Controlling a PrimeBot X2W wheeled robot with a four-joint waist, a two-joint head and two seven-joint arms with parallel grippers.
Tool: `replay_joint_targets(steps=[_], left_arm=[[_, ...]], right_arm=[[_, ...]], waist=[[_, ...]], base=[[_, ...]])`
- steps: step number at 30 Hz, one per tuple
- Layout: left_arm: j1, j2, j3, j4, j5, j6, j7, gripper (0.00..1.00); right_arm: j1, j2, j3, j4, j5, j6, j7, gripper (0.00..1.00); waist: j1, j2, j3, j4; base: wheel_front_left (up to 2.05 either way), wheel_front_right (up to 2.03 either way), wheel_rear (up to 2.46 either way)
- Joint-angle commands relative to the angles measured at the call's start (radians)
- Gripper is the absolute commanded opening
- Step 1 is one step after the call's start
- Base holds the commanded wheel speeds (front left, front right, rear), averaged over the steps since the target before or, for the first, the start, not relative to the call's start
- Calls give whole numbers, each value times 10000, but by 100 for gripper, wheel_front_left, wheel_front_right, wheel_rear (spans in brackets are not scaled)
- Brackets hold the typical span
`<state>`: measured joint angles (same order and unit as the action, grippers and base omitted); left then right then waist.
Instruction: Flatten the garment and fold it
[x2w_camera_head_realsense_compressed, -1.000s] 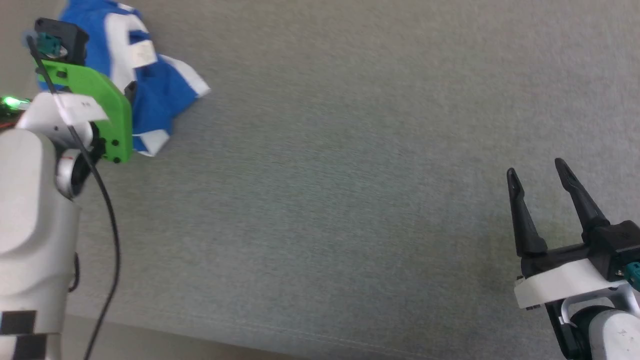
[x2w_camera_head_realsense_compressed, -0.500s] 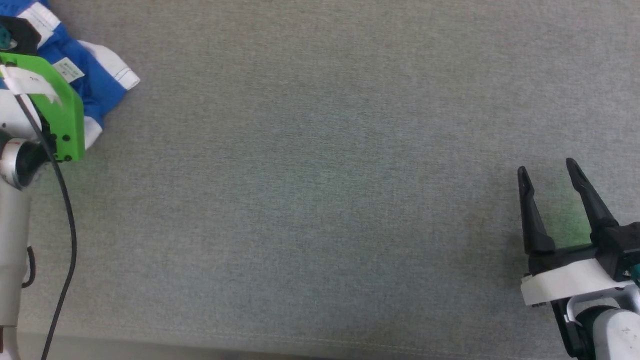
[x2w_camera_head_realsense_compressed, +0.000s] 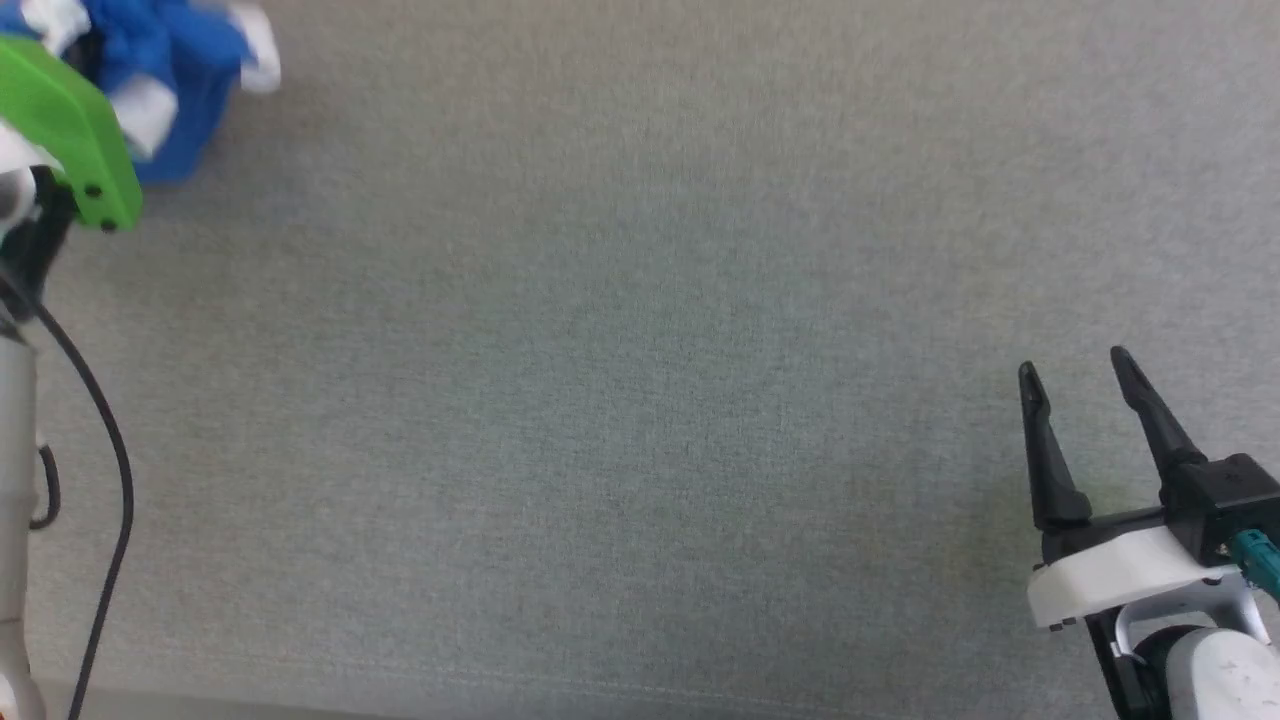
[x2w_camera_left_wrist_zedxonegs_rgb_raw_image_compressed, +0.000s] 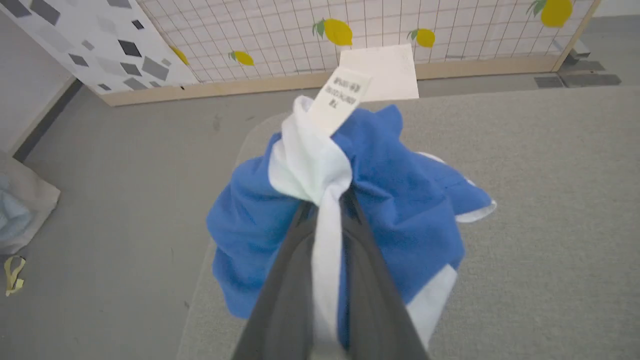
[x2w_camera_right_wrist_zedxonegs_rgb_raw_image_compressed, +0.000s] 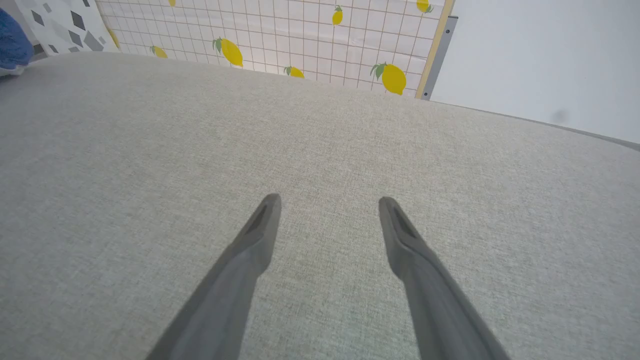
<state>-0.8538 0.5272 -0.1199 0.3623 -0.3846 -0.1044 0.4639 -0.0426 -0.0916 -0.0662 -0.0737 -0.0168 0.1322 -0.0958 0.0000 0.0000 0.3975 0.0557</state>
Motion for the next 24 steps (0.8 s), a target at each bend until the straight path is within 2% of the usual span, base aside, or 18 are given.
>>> replay_joint_targets(steps=[1,7,14,19,24], left_arm=[[-290,11,1,-225,217,26,-277,0],[-608,-153,-210,-1146,295,-26,-1061,0],[-291,-1083,-536,-2307,-110,226,-1074,0],[275,-2361,-662,-3258,-535,1128,-1020,0],[731,-3309,-1160,-3746,-328,1823,-1248,0]], right_arm=[[-2,55,38,48,35,-15,19,100],[69,205,102,320,31,-15,61,100],[148,328,208,594,5,-15,40,100],[167,375,246,695,-22,-15,-4,100],[91,396,378,717,-55,-15,-75,100]], waist=[[0,0,-1041,10],[0,0,-1963,-219],[0,0,-2674,-833],[0,0,-2815,-1518],[0,0,-2526,-2353]], base=[[0,0,0],[0,0,0],[0,0,0],[0,0,0],[0,0,0]])
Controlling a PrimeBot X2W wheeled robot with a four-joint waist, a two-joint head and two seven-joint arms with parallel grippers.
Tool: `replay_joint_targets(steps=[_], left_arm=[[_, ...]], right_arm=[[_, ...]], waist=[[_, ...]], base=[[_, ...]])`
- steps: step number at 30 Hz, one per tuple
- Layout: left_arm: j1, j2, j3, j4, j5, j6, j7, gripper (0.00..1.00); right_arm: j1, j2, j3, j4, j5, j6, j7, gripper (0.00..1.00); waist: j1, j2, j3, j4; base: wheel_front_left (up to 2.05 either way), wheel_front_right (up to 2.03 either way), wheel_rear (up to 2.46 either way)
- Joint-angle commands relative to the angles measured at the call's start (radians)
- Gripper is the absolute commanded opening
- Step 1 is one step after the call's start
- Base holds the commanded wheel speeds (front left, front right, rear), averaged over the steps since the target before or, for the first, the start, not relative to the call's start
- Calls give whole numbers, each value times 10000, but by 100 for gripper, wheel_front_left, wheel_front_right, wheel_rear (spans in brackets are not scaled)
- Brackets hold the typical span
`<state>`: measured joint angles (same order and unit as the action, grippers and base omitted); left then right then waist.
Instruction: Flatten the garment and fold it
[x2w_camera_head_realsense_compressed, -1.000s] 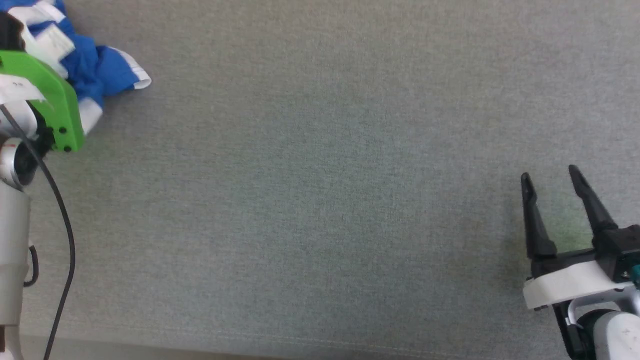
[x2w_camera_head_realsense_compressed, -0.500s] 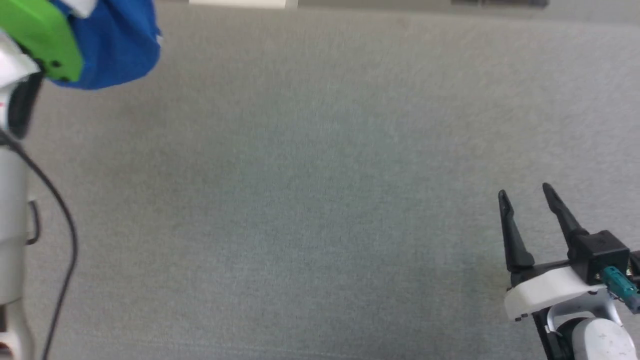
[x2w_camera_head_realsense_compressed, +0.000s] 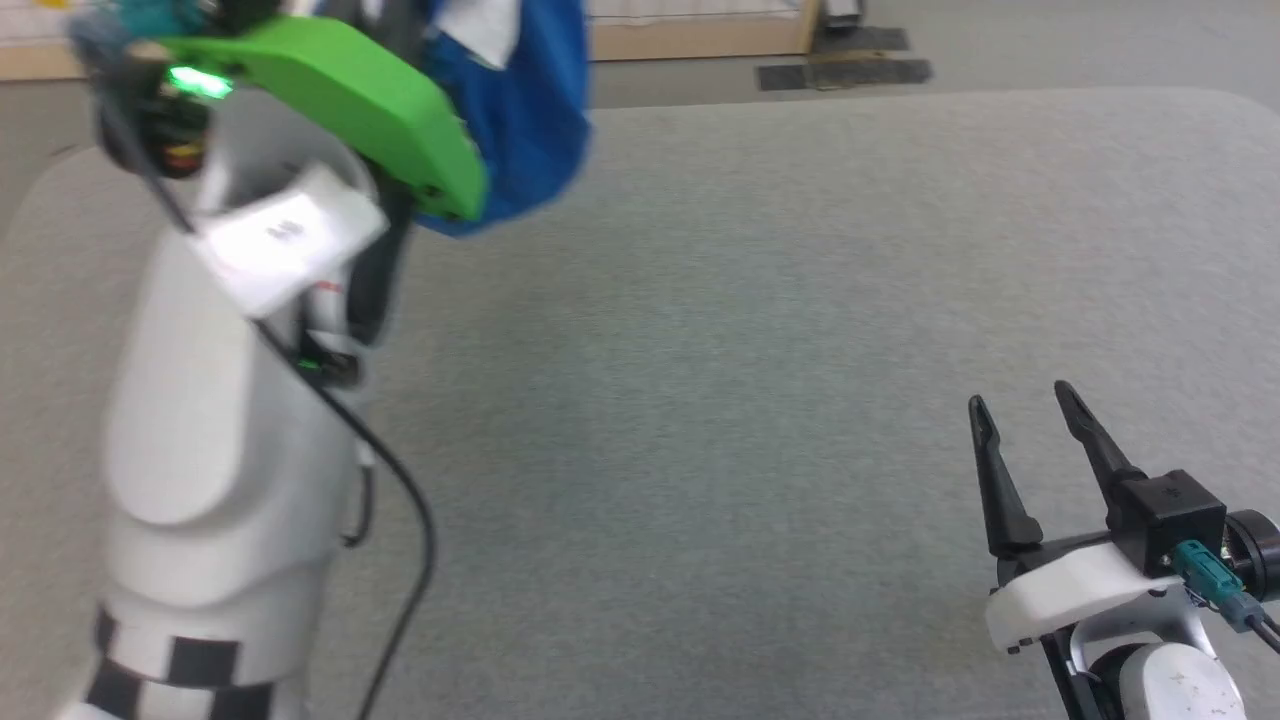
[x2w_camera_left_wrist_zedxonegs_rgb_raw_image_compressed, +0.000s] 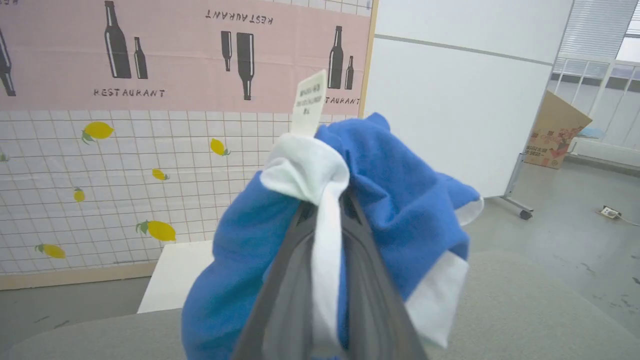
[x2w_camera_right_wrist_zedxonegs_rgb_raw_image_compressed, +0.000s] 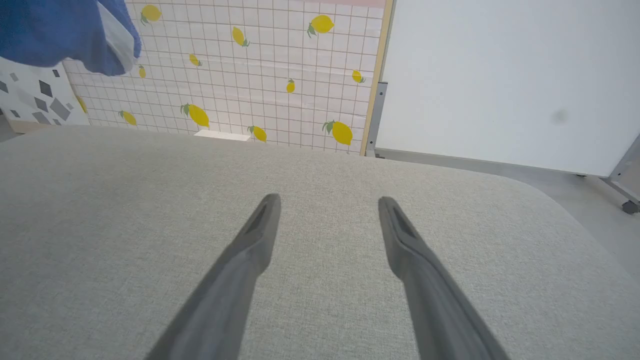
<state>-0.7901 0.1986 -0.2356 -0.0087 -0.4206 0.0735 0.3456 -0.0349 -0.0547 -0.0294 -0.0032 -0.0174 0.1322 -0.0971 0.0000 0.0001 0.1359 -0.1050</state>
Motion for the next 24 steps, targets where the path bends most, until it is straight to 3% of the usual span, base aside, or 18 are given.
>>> replay_joint_targets(steps=[1,6,10,20,21,22,24], left_arm=[[157,-206,-173,-72,146,147,-175,0],[524,-890,-792,200,572,617,-861,0],[1184,-1158,-1501,915,706,727,-1160,0],[2965,-955,-2793,3090,667,23,-1144,0],[3071,-899,-2928,3252,624,-116,-907,45],[3125,-831,-3042,3295,625,-262,-859,99],[3218,-780,-3008,3307,549,-270,-880,100]], right_arm=[[-9,31,-8,7,-53,-15,-90,100],[-132,40,-42,28,-12,-15,-267,100],[-197,42,-92,132,189,-15,-417,100],[-359,44,-81,350,277,-15,-734,100],[-363,44,-72,373,270,-15,-734,100],[-367,44,-55,401,264,-15,-729,100],[-370,44,-14,459,258,-15,-723,100]], waist=[[0,-1,182,-917],[0,-1,725,-1691],[0,-1,1115,-2063],[0,-1,1588,-2221],[0,-1,1564,-2182],[0,-1,1525,-2126],[0,-1,1411,-2004]], base=[[0,0,0],[0,0,0],[0,0,0],[0,0,0],[0,0,0],[0,0,0],[0,0,0]])
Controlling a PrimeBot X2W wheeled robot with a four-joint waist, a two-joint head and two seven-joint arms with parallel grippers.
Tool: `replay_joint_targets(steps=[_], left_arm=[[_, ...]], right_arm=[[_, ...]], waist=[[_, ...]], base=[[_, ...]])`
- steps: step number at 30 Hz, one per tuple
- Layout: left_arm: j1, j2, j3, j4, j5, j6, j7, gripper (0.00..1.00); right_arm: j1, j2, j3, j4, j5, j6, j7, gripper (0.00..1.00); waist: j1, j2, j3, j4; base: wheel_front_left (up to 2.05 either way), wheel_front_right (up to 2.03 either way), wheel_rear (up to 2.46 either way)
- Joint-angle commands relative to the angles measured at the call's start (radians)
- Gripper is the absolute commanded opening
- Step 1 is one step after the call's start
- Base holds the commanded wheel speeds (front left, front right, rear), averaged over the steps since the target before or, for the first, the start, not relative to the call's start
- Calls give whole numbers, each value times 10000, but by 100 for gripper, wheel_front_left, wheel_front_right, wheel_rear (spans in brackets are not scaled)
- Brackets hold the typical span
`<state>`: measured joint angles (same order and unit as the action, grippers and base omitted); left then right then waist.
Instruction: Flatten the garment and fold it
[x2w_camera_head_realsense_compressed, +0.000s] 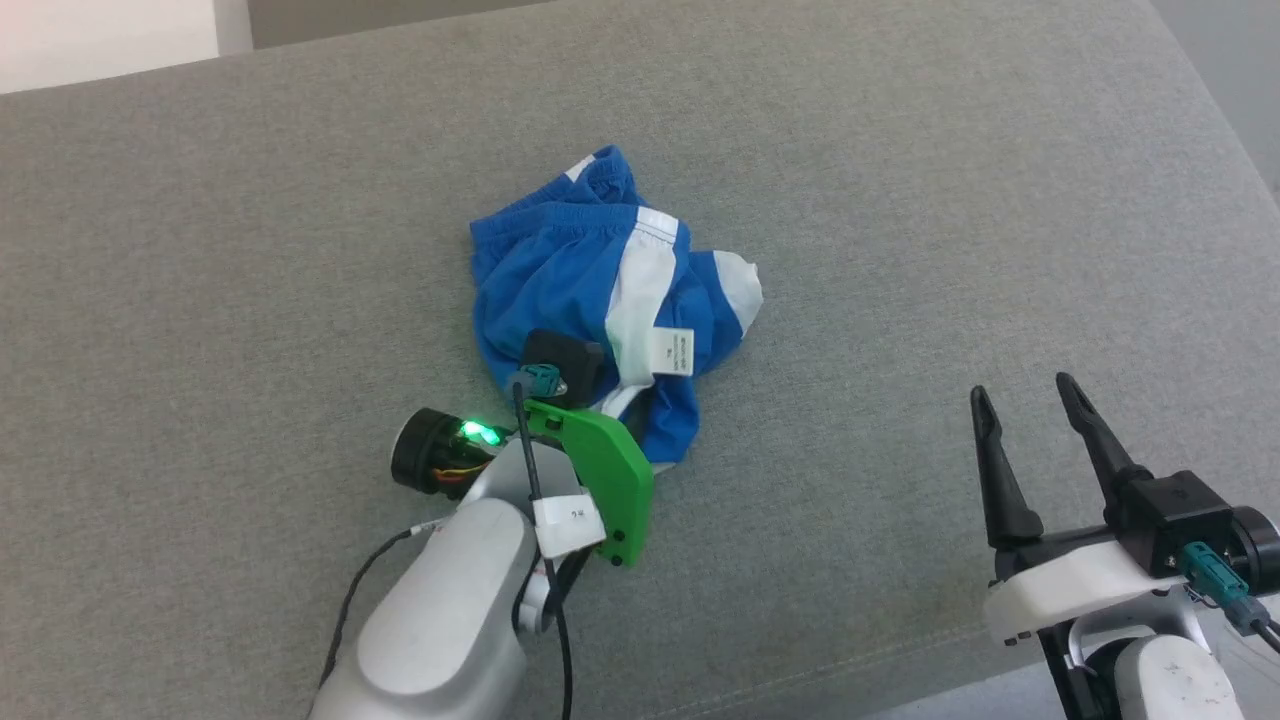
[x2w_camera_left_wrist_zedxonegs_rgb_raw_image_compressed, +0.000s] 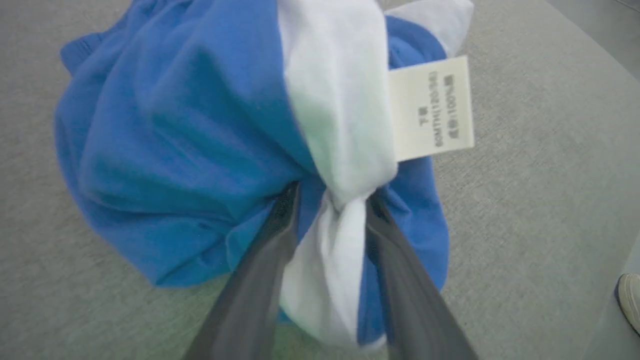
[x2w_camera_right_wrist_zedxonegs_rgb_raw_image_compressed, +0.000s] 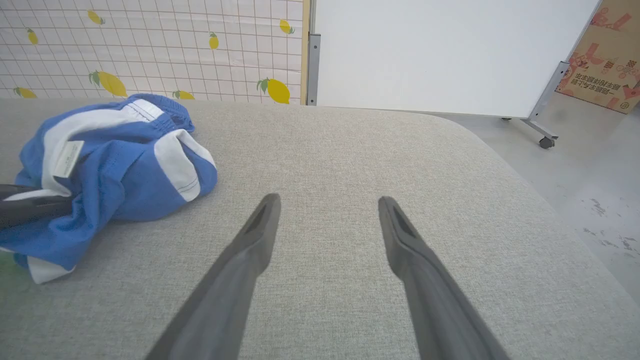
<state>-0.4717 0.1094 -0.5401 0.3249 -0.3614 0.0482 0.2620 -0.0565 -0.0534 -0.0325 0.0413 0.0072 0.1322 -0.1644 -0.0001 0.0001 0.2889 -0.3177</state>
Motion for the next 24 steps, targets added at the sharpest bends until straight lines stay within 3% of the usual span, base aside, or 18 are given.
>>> replay_joint_targets(steps=[1,8,11,15,24], left_arm=[[42,161,17,-44,-25,-41,-63,100],[53,281,183,-691,-154,12,-328,100],[65,405,265,-1190,-324,-161,-406,100],[26,885,733,-1903,-441,-67,-445,100],[999,2314,2098,-3286,-256,648,-1317,100]], right_arm=[[-146,31,20,46,10,-15,-49,100],[15,31,137,187,-113,-15,143,100],[116,31,119,200,-168,-15,272,100],[324,31,86,114,-279,-15,485,100],[760,31,-212,-250,-281,-15,811,100]], waist=[[1,-1,-202,203],[1,-1,-1105,879],[1,-1,-1562,1196],[1,-1,-2078,1692],[1,-1,-2651,2561]], base=[[0,0,0],[0,0,0],[0,0,0],[0,0,0],[0,0,0]])
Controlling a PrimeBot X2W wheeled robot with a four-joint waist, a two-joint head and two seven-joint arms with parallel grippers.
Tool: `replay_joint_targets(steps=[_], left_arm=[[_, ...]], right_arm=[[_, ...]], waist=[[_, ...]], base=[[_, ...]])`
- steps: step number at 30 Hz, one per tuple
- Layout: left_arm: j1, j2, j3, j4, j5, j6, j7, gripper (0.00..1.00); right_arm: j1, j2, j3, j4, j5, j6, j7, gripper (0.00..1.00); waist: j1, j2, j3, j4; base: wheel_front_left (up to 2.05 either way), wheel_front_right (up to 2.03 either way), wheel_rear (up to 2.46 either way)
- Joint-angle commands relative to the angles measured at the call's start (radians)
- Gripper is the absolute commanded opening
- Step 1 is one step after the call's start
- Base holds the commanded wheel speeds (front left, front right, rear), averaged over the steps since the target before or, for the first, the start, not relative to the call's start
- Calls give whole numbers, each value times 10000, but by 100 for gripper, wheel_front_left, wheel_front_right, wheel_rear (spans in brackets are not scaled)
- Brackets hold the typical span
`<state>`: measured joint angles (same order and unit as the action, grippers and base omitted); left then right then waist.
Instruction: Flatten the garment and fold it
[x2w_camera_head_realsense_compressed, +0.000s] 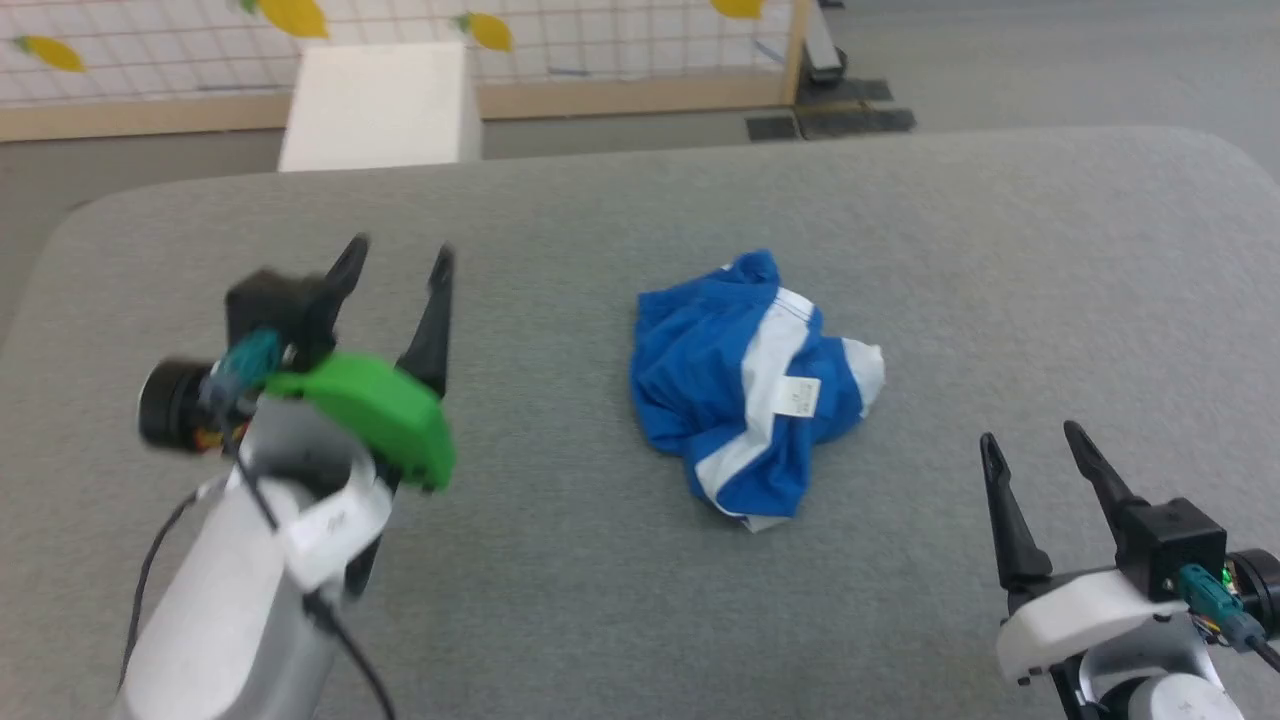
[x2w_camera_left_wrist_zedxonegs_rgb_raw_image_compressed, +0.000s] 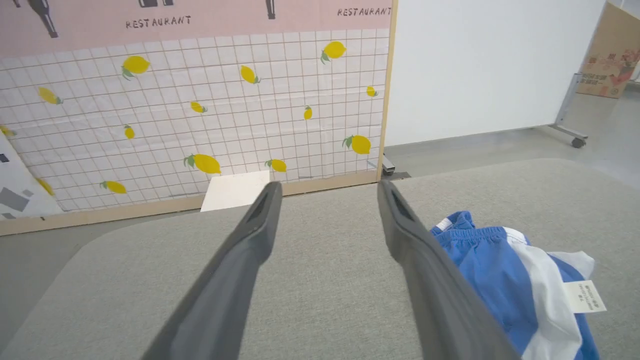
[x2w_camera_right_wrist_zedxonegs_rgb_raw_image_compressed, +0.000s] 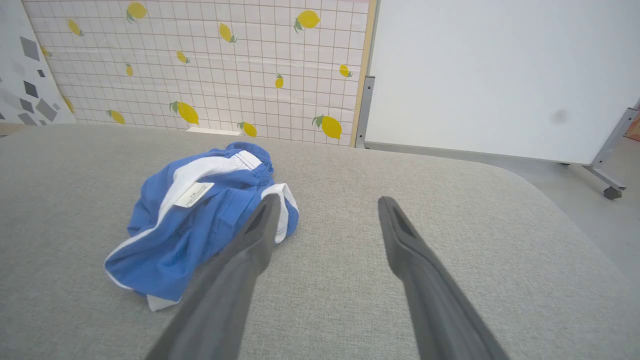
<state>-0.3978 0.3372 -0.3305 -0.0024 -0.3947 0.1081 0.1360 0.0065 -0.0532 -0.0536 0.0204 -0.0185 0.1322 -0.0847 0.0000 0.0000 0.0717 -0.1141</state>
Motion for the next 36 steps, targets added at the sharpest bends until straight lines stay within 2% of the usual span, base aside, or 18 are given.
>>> replay_joint_targets(steps=[1,8,10,13,17,21,36], left_arm=[[537,160,67,-102,123,105,-205,100],[2352,731,196,-562,648,565,-1239,100],[2830,769,182,-634,719,699,-1448,100],[3453,767,-42,-648,764,661,-1733,100],[3954,547,-275,-489,680,707,-1920,100],[4137,384,-280,-428,536,815,-1993,100],[3933,415,-679,-818,424,577,-1529,100]], right_arm=[[204,29,0,-90,-24,-15,38,100],[509,30,-14,-356,-99,-15,154,100],[556,30,-60,-423,-80,-15,169,100],[624,30,-62,-487,-44,-15,175,100],[699,30,14,-500,-5,-15,180,100],[680,30,34,-564,129,-15,203,100],[659,30,46,-667,142,-15,304,100]], waist=[[0,0,-516,617],[0,0,-630,838],[0,0,-664,857],[0,0,-712,862],[0,0,-780,839],[0,0,-792,806],[0,0,-644,656]], base=[[0,0,0],[0,0,0],[0,0,0],[0,0,0],[0,0,0],[0,0,0],[0,0,0]])
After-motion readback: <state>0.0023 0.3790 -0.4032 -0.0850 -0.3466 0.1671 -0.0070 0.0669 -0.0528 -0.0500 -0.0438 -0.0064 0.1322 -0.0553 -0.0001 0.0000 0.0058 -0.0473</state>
